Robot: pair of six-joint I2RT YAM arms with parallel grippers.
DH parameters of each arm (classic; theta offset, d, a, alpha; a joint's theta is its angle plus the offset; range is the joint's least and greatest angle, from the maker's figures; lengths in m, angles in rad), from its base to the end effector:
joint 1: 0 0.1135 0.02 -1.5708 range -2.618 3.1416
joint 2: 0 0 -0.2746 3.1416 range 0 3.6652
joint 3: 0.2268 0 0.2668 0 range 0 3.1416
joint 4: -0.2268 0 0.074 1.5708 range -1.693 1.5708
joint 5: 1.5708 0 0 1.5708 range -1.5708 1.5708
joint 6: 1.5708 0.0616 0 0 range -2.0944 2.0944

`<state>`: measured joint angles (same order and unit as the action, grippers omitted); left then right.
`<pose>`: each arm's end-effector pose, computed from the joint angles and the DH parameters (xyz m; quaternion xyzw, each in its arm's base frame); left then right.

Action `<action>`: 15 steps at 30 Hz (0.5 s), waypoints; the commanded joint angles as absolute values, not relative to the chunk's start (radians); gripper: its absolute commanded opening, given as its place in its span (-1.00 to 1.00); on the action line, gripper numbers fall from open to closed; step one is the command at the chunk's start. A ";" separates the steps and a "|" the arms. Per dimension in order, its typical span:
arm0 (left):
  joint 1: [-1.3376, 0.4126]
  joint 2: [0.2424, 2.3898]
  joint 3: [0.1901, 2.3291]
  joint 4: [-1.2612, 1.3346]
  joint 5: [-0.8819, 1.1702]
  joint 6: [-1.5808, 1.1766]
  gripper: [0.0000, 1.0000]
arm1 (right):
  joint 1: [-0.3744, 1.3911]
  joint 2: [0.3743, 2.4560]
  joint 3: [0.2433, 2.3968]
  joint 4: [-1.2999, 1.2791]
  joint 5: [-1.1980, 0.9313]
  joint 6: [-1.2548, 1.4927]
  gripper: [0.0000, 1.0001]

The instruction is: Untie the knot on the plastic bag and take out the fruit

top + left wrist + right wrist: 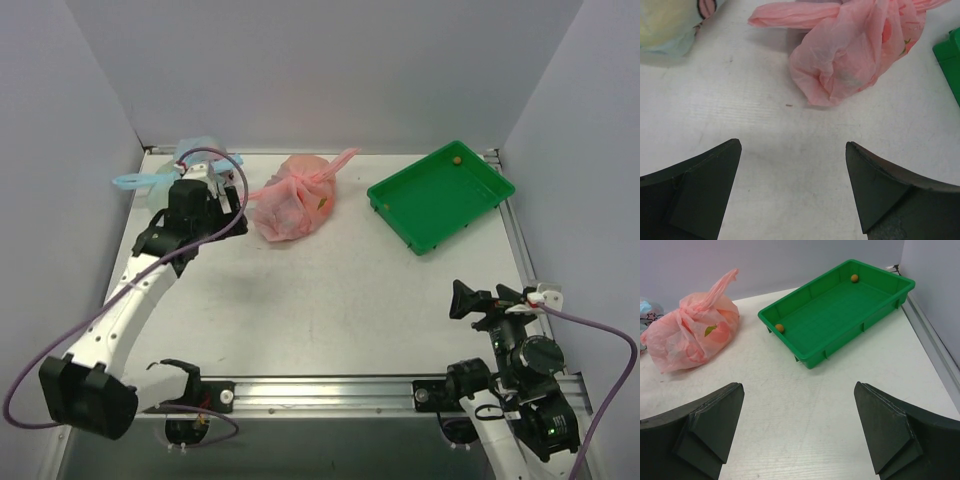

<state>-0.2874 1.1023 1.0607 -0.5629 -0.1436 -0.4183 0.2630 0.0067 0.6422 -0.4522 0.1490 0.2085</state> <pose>0.2607 -0.0679 0.3309 -0.0910 0.8792 -0.1005 0.4568 0.0523 0.0046 0.3425 0.0398 0.6390 0.1328 0.7566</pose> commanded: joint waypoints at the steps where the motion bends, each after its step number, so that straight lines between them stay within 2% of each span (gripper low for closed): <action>1: -0.302 1.302 1.199 -0.459 -0.014 -0.436 0.95 | 0.281 -0.038 0.635 -0.413 0.184 0.212 1.00; 9: -0.360 1.803 1.590 -0.472 -0.116 -0.431 0.95 | 0.299 -0.054 0.632 -0.411 0.196 0.212 1.00; 15: -0.414 2.001 1.723 -0.496 -0.172 -0.494 0.93 | 0.302 -0.051 0.630 -0.414 0.201 0.210 1.00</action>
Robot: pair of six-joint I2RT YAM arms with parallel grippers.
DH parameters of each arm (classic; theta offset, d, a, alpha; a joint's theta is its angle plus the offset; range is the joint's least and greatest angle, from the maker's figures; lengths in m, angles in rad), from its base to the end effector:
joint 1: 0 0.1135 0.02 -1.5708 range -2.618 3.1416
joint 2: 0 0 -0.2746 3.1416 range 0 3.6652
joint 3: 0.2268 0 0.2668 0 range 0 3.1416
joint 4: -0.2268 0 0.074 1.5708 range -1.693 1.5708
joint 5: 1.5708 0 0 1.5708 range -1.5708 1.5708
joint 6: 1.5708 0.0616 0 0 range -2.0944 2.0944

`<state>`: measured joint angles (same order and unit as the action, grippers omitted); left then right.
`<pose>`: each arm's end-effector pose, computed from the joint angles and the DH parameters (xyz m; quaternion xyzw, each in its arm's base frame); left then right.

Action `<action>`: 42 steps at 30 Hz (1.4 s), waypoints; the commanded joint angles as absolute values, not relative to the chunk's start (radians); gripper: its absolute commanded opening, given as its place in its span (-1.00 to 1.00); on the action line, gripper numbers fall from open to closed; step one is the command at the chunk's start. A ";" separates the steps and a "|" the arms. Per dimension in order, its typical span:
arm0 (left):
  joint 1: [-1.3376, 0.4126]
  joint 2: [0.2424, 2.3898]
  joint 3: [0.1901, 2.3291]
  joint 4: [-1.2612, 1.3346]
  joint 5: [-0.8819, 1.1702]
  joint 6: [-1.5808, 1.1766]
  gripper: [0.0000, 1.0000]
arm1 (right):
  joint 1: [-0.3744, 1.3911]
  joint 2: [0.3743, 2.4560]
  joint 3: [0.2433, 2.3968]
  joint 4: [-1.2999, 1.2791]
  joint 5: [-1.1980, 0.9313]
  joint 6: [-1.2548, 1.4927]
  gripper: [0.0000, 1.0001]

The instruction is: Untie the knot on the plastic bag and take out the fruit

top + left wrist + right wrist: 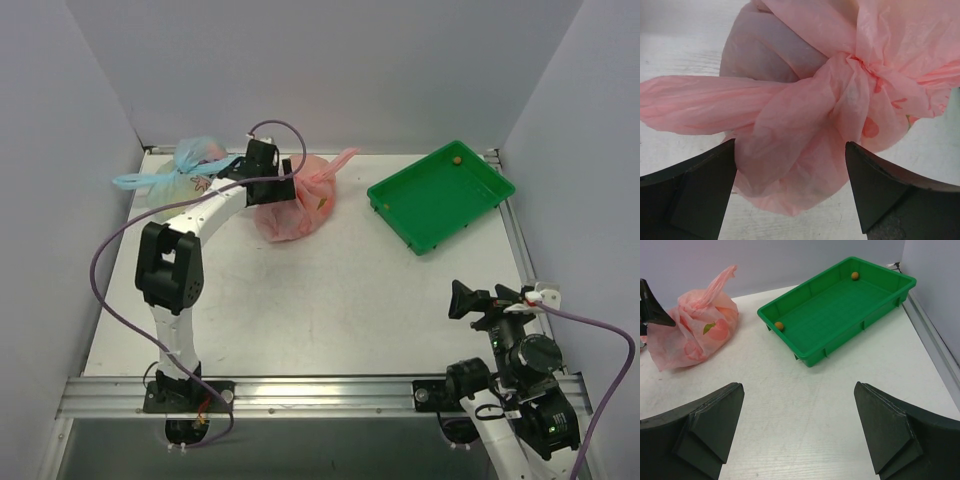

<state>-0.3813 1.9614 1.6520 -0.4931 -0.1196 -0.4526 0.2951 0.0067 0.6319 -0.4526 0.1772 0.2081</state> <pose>0.4523 -0.1734 0.2482 -0.0554 0.9241 -0.1008 0.3645 0.0546 0.0052 0.3393 0.0398 0.6433 0.1347 0.7526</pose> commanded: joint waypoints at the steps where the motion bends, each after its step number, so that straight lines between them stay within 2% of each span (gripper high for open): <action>1: -0.426 2.020 1.741 -0.495 -0.189 -0.498 0.93 | 0.302 -0.049 0.630 -0.413 0.201 0.210 1.00; 5: -0.453 2.092 1.756 -0.488 -0.218 -0.528 0.80 | 0.302 -0.038 0.630 -0.414 0.187 0.209 1.00; 8: -0.459 2.100 1.714 -0.453 -0.212 -0.541 0.25 | 0.302 -0.025 0.635 -0.417 0.157 0.207 1.00; 9: -0.460 2.085 1.697 -0.434 -0.207 -0.535 0.04 | 0.302 -0.018 0.638 -0.417 0.144 0.207 1.00; 10: -0.465 2.071 1.680 -0.425 -0.199 -0.526 -0.31 | 0.302 -0.005 0.643 -0.419 0.134 0.209 1.00; 12: -0.471 2.018 1.628 -0.402 -0.195 -0.479 -0.66 | 0.302 0.030 0.655 -0.429 0.097 0.212 1.00; 13: -0.479 1.997 1.612 -0.402 -0.187 -0.459 -0.91 | 0.301 0.072 0.664 -0.437 0.083 0.215 1.00; 14: -0.482 1.973 1.592 -0.402 -0.172 -0.440 -0.99 | 0.304 0.098 0.701 -0.461 0.069 0.213 1.00; 21: -0.540 1.663 1.256 -0.391 -0.097 -0.394 -1.00 | 0.302 0.438 0.940 -0.597 0.012 0.253 1.00; 28: -0.653 1.387 0.935 -0.373 -0.035 -0.433 -1.00 | 0.316 0.762 1.103 -0.597 -0.170 0.262 1.00; 31: -0.704 1.270 0.827 -0.380 -0.025 -0.451 -1.00 | 0.395 0.902 1.173 -0.577 -0.172 0.235 1.00; 36: -0.749 1.091 0.694 -0.382 0.000 -0.508 -0.99 | 0.607 1.188 1.307 -0.548 -0.055 0.198 0.95; 42: -0.768 0.963 0.582 -0.396 -0.011 -0.538 -0.96 | 0.684 1.454 1.466 -0.486 -0.098 0.206 0.82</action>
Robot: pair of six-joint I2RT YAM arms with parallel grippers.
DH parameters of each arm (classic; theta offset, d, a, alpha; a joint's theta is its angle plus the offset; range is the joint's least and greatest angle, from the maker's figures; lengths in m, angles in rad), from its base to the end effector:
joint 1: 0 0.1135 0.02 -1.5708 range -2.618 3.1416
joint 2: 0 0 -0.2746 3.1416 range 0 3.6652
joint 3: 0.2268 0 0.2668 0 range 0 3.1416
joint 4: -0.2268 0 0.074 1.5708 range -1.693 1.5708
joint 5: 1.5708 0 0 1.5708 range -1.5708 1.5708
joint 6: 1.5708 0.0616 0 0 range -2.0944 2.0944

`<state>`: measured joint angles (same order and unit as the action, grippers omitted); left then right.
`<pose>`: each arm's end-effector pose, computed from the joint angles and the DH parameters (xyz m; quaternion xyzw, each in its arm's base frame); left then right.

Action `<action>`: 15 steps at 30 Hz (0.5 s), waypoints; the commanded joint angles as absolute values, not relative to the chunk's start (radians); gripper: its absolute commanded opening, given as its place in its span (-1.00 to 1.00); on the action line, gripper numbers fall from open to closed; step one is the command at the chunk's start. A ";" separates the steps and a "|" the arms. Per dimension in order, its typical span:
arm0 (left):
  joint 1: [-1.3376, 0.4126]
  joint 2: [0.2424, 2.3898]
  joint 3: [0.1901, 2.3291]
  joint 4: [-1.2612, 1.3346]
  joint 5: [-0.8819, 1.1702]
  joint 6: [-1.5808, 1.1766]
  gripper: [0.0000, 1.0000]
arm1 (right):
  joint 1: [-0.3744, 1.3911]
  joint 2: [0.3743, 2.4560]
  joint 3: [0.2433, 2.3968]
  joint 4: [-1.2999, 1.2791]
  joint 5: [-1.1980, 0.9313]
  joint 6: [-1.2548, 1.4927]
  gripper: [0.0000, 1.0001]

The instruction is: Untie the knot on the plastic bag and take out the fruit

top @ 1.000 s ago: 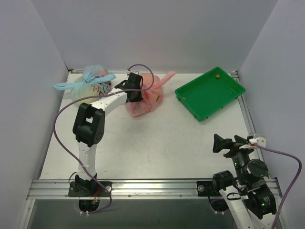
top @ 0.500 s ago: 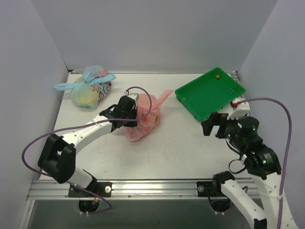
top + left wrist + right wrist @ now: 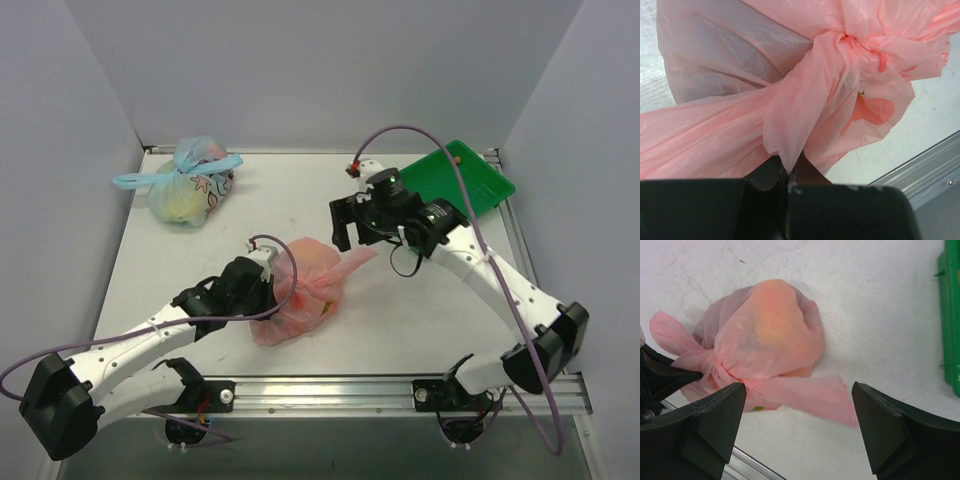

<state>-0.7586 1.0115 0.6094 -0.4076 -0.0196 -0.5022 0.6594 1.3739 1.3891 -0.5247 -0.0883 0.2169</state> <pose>0.1681 -0.1577 0.2016 0.1151 0.9213 -0.2116 0.3054 0.2681 0.2147 0.3807 -0.2109 0.8357 0.2490 0.4417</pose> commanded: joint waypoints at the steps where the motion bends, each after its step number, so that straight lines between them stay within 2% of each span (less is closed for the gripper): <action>1: -0.769 0.956 0.575 -0.396 -0.014 -0.541 -0.96 | 0.707 1.485 1.479 -0.473 -0.124 0.207 0.82; 6: -0.770 0.931 0.561 -0.405 -0.032 -0.561 -0.96 | 0.753 1.650 1.511 -0.446 -0.207 0.241 0.75; 11: -0.772 0.934 0.566 -0.407 -0.066 -0.566 -0.96 | 0.799 1.729 1.477 -0.407 -0.274 0.252 0.74; 14: -0.770 0.946 0.578 -0.407 -0.093 -0.581 -0.96 | 0.807 1.775 1.454 -0.384 -0.282 0.267 0.61; 15: -0.769 0.954 0.581 -0.410 -0.103 -0.589 -0.96 | 0.805 1.790 1.448 -0.376 -0.275 0.271 0.44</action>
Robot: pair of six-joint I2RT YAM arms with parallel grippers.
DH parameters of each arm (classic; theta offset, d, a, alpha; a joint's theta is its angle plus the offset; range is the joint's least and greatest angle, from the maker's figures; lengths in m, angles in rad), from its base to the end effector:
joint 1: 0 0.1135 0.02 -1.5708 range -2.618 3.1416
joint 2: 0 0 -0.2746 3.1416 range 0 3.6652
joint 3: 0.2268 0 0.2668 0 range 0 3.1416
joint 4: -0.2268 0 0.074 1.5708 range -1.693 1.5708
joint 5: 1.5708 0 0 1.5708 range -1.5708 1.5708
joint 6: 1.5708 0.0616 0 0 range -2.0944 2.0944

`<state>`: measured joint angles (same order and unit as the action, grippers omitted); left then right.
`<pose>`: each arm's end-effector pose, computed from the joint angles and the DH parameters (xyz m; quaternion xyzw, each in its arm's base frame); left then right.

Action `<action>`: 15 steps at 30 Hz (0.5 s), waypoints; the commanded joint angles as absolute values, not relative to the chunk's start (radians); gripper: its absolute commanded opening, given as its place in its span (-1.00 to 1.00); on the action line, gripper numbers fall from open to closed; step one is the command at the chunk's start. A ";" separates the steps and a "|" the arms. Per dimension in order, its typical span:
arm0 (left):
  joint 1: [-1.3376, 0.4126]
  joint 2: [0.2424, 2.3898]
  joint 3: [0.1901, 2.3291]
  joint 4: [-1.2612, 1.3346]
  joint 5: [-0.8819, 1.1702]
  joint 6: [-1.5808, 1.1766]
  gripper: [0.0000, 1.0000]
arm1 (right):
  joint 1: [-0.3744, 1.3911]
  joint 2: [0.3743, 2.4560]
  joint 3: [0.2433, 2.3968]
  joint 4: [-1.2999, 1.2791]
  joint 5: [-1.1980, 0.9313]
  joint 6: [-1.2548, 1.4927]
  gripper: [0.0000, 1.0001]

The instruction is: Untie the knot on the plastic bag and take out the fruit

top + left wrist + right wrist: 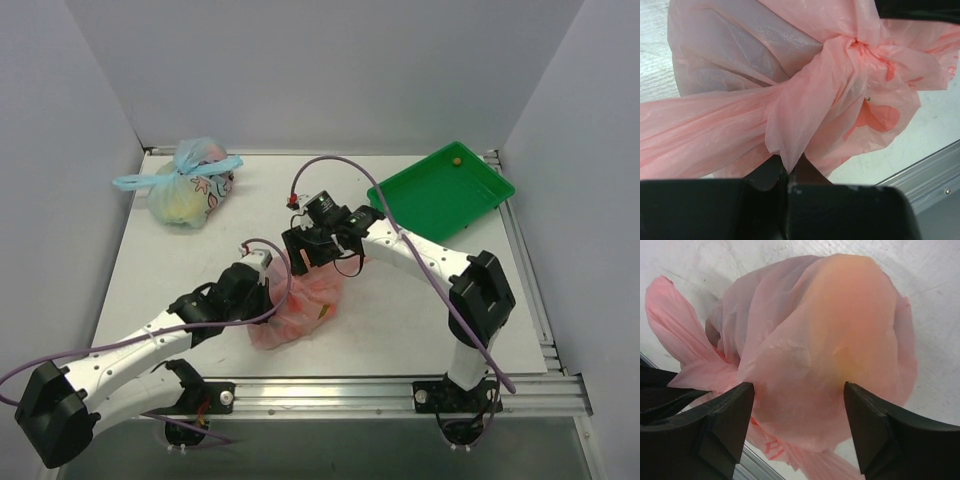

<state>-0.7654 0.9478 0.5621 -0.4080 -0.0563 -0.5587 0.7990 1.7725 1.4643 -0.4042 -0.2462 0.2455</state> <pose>0.1598 -0.1487 0.1977 0.0848 0.9213 -0.2123 0.3147 0.2976 0.3273 0.2734 -0.2957 0.8541 0.3028 0.3022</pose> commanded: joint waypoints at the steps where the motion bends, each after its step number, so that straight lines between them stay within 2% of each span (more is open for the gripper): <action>1: -0.769 0.956 0.584 -0.408 -0.115 -0.594 -0.96 | 0.805 1.796 1.434 -0.361 -0.269 0.273 0.33; 2: -0.769 0.957 0.587 -0.410 -0.123 -0.601 -0.96 | 0.805 1.799 1.427 -0.354 -0.262 0.275 0.23; 3: -0.770 0.954 0.589 -0.408 -0.132 -0.606 -0.97 | 0.801 1.802 1.419 -0.348 -0.249 0.273 -0.04; 5: -0.769 0.951 0.597 -0.422 -0.172 -0.615 -0.97 | 0.792 1.795 1.385 -0.333 -0.235 0.282 -0.33; 6: -0.765 0.948 0.601 -0.428 -0.185 -0.617 -0.97 | 0.772 1.772 1.367 -0.322 -0.218 0.288 -0.58; 9: -0.732 0.943 0.621 -0.462 -0.241 -0.624 -1.00 | 0.723 1.692 1.264 -0.259 -0.199 0.340 -0.91; 11: -0.659 0.937 0.629 -0.475 -0.244 -0.632 -1.00 | 0.646 1.643 1.171 -0.215 -0.186 0.405 -1.00; 15: -0.473 0.927 0.632 -0.466 -0.148 -0.653 -1.00 | 0.513 1.479 1.000 -0.126 -0.186 0.509 -1.00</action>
